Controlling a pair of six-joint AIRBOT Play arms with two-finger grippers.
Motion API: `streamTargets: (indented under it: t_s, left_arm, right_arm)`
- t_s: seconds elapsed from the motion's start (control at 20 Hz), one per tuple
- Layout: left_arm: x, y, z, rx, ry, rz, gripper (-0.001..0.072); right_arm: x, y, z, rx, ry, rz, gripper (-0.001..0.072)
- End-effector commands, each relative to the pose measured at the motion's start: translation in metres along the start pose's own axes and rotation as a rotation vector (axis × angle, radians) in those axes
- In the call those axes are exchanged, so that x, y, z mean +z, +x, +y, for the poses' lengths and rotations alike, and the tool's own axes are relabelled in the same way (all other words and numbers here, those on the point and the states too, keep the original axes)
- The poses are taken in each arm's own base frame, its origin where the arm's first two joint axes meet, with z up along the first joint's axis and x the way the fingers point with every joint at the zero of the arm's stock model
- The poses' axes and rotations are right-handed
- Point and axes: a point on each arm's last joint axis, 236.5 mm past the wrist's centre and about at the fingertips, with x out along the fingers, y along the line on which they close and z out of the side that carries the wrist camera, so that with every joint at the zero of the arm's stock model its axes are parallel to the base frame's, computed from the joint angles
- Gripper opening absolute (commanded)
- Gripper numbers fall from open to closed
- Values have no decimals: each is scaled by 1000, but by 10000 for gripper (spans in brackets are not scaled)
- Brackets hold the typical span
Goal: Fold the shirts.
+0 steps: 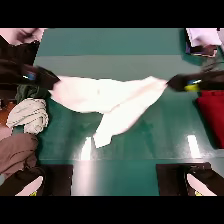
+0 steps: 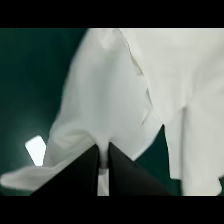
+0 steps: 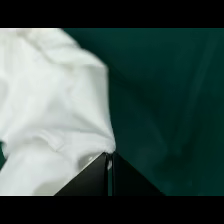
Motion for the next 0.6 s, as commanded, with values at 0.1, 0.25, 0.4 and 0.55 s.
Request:
streamTargets:
  t_s: [0.1,0.25,0.4,0.55]
  left_arm:
    - [75,-164,-37,62,86,-329,27]
    - [89,-228,-67,27,121,-448,27]
    - [89,-252,-83,-14,92,-484,27]
    - [52,-204,-73,-36,50,-263,27]
  right_arm:
    - [70,-202,21,-103,-78,-486,12]
    - [79,-276,27,-194,-94,-651,11]
    - [79,-310,25,-284,-84,-671,11]
    - [85,-311,14,-326,-65,-593,11]
